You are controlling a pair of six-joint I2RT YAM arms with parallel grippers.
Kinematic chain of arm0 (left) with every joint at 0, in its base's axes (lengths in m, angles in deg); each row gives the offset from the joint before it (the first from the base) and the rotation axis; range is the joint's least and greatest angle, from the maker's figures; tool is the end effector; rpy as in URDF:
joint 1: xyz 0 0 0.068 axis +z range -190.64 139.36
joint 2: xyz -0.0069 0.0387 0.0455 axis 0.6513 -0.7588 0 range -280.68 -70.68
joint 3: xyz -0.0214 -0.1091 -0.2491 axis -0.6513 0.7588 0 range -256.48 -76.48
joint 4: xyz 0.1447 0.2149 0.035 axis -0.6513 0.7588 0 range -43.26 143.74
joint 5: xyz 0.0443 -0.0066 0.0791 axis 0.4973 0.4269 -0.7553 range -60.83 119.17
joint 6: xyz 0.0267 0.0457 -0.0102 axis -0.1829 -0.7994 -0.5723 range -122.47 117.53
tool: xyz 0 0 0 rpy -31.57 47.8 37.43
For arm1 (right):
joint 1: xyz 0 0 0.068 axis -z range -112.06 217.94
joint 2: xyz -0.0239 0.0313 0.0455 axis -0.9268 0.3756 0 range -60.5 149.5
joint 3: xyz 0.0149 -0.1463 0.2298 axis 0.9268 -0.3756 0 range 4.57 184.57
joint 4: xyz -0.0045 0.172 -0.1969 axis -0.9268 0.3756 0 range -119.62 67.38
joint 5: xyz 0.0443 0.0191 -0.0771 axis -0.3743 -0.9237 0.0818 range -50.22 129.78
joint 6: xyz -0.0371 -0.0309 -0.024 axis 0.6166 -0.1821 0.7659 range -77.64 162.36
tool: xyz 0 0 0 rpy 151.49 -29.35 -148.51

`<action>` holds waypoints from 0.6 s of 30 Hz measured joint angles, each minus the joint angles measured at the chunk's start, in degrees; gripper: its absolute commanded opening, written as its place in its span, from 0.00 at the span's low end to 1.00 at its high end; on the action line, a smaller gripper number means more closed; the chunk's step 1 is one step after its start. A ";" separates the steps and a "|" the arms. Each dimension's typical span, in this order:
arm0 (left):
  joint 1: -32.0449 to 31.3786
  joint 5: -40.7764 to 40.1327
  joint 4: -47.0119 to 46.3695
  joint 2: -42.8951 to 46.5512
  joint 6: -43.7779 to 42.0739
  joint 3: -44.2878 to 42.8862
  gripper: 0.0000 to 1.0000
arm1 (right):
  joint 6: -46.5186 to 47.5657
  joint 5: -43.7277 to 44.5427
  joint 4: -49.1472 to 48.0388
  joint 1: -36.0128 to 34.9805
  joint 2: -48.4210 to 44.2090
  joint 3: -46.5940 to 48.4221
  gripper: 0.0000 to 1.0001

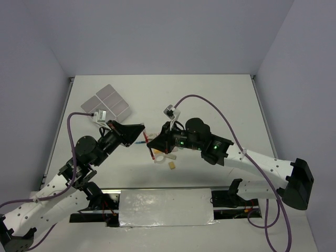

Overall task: Sort the stationery into containers
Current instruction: Close the pen cap on the pen.

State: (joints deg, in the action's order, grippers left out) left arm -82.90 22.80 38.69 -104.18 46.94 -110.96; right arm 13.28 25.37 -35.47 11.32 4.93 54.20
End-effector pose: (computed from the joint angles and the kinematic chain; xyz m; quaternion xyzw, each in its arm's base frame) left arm 0.1149 -0.0992 0.3406 -0.0826 0.6442 -0.5197 0.5550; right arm 0.1408 0.2298 0.3260 -0.2591 0.7187 0.5043 0.4024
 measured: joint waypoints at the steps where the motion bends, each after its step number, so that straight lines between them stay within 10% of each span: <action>1: 0.00 0.22 -0.26 -0.15 0.02 0.02 0.00 | 0.00 0.00 0.13 0.00 -0.17 0.00 0.00; 18: 0.00 1.14 -3.15 0.07 0.44 1.57 0.00 | -0.11 -0.09 -0.55 0.39 -1.14 -0.17 0.00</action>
State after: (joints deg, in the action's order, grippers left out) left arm -82.90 23.94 35.54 -104.11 47.37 -109.38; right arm 13.17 25.28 -36.01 11.71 3.79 54.02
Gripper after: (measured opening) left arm 0.276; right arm 0.038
